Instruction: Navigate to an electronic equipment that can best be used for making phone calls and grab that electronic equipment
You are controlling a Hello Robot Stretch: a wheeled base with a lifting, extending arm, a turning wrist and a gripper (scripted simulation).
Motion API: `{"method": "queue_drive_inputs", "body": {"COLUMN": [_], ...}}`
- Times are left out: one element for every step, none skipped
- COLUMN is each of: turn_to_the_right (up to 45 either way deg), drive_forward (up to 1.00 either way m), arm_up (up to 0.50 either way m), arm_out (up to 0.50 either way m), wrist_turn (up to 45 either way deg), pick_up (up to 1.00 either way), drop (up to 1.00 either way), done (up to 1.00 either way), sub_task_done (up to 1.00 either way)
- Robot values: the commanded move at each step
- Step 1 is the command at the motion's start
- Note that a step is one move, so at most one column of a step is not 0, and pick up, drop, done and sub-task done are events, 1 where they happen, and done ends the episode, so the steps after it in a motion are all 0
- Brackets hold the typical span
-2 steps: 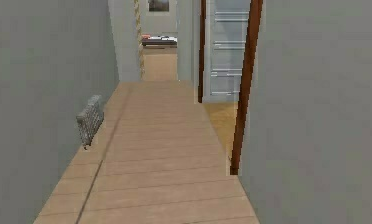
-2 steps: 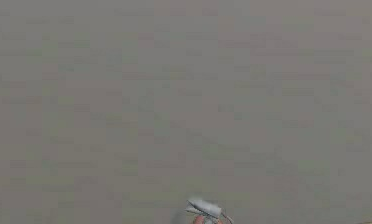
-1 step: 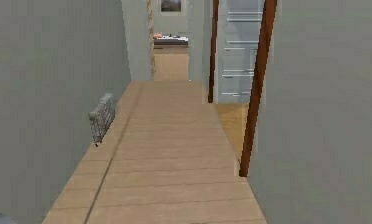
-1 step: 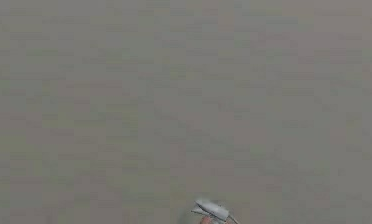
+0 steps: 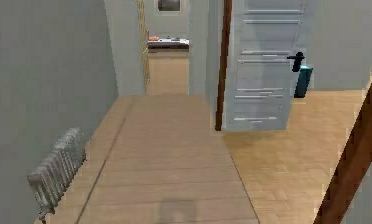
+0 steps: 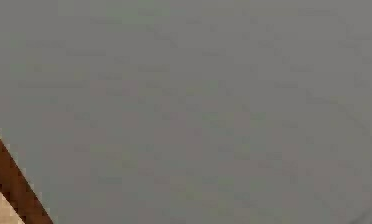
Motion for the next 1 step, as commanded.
{"method": "queue_drive_inputs", "body": {"turn_to_the_right": [0.0], "drive_forward": [0.75], "arm_up": [0.00], "arm_out": [0.00], "wrist_turn": [0.0], "pick_up": [0.00], "drop": [0.00], "done": [0.00], "sub_task_done": [0.00]}}
